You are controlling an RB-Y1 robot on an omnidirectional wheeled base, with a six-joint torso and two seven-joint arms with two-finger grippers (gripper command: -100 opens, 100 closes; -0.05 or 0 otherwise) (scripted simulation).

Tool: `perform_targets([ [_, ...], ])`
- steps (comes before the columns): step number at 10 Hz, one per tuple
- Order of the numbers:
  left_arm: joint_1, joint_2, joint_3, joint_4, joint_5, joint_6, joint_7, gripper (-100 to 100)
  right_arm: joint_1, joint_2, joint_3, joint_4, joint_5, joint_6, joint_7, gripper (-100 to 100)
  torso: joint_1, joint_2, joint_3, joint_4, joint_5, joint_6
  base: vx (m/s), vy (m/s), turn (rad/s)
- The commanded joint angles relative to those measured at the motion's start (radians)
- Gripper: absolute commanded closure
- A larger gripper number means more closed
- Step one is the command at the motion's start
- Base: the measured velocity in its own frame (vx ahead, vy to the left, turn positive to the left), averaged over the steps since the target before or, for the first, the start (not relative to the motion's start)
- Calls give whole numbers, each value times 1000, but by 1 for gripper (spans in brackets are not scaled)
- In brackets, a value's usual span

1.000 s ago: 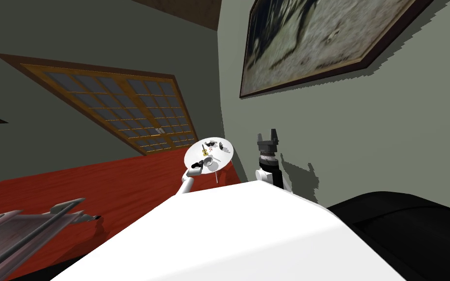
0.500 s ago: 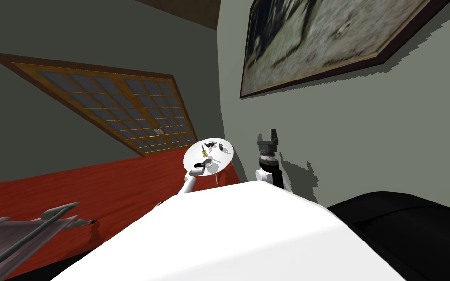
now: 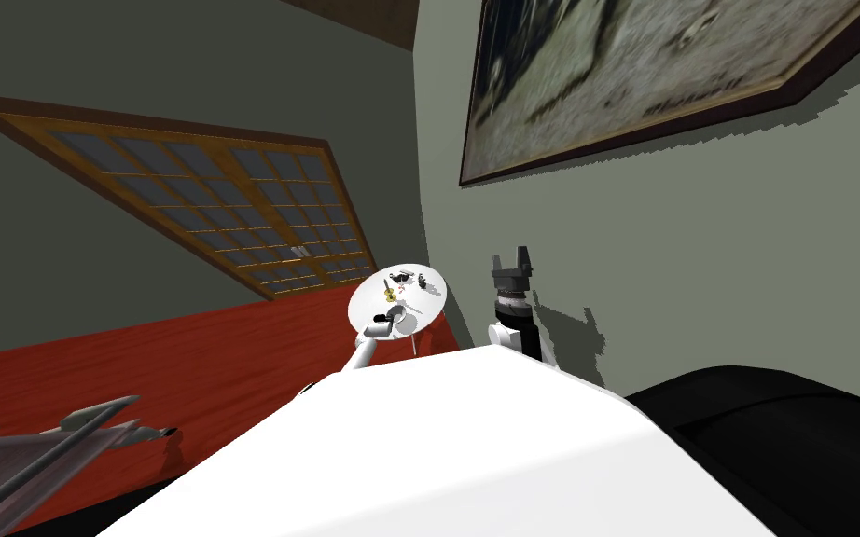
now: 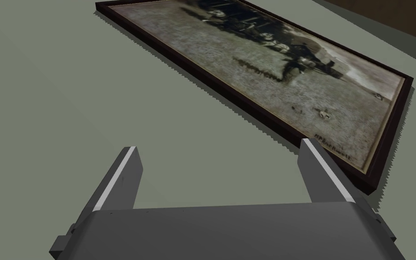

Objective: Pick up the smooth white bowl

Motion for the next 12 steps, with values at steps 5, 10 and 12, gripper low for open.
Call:
perform_targets([
  [5,13,-14,-6,54,10,-72,8,-100,0,0,0,0,0,0,0,0,4,-1,-1,0,1,0,37,45,-16],
  [10,25,-27,-13,98,22,-126,12,-100,0,0,0,0,0,0,0,0,8,-6,-4,-2,2,0,45,50,-16],
  [12,25,-28,-14,100,22,-130,13,100,0,0,0,0,0,0,0,0,7,-8,-5,-2,2,0,4,1,-11],
])
